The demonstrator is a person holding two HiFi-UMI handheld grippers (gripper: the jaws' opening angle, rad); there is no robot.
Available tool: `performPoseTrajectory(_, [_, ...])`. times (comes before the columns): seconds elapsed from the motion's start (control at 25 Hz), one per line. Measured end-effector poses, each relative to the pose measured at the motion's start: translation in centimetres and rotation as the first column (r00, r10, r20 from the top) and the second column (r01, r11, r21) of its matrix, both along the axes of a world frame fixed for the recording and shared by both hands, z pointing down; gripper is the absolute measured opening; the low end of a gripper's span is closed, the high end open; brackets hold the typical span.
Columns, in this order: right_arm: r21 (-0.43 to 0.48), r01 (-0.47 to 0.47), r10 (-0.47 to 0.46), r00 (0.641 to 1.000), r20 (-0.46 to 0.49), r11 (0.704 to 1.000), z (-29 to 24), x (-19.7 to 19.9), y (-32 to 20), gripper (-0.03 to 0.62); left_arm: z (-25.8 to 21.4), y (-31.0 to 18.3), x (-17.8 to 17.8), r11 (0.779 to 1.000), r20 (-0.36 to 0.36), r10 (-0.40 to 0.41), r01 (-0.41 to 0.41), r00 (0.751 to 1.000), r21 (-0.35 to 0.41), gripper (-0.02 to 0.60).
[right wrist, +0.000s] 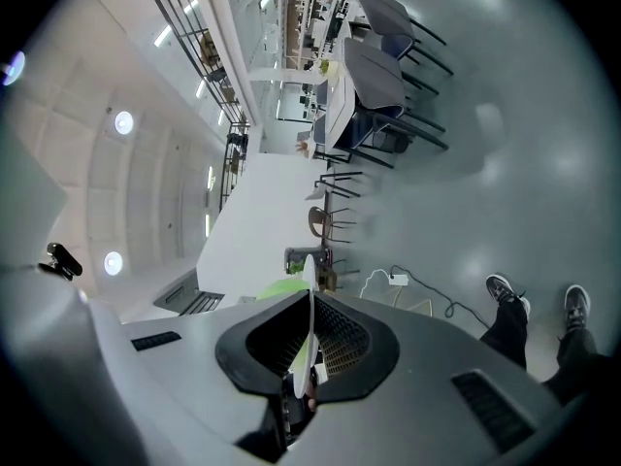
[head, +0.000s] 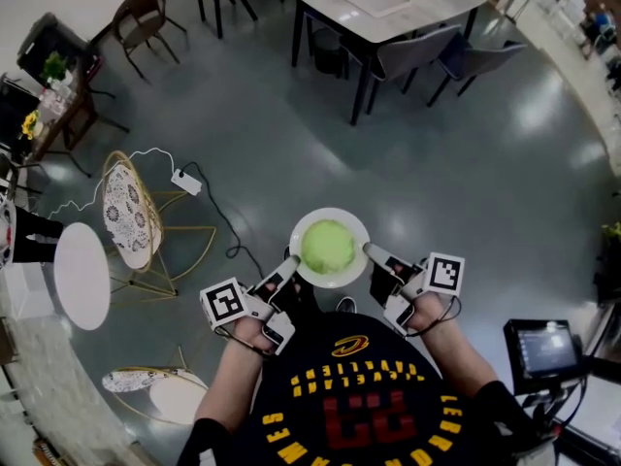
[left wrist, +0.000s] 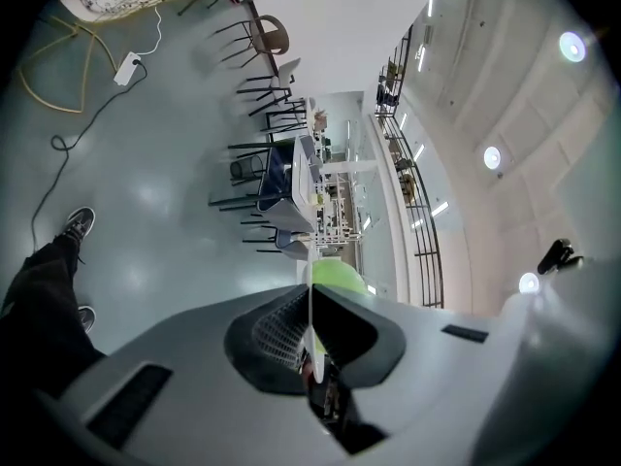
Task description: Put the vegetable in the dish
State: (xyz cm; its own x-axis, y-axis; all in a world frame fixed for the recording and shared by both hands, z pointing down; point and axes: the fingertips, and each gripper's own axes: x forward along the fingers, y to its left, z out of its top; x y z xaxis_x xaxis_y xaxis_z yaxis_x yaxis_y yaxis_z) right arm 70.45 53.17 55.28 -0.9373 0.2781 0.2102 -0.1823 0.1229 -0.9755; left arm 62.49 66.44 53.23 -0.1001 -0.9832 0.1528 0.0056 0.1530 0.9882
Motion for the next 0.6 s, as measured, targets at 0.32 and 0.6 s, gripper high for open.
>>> performPoseTrajectory(0.32, [0.024,-0.07,0.07,0.997,0.017,0.997,-1.4,-8.7,-1.6,0.017,-1.4,-2.1,-9.5,0.997,0.028,0.064,-0.065,0.998,0.029,0.011])
performPoseTrajectory(0.6, [0.027,-0.115,0.116,0.993,-0.005,0.993,-2.0,-16.9,-2.3,0.017,-2.2,-3.2,-18.5,0.993,0.011,0.108,-0.108,0.994,0.037,0.011])
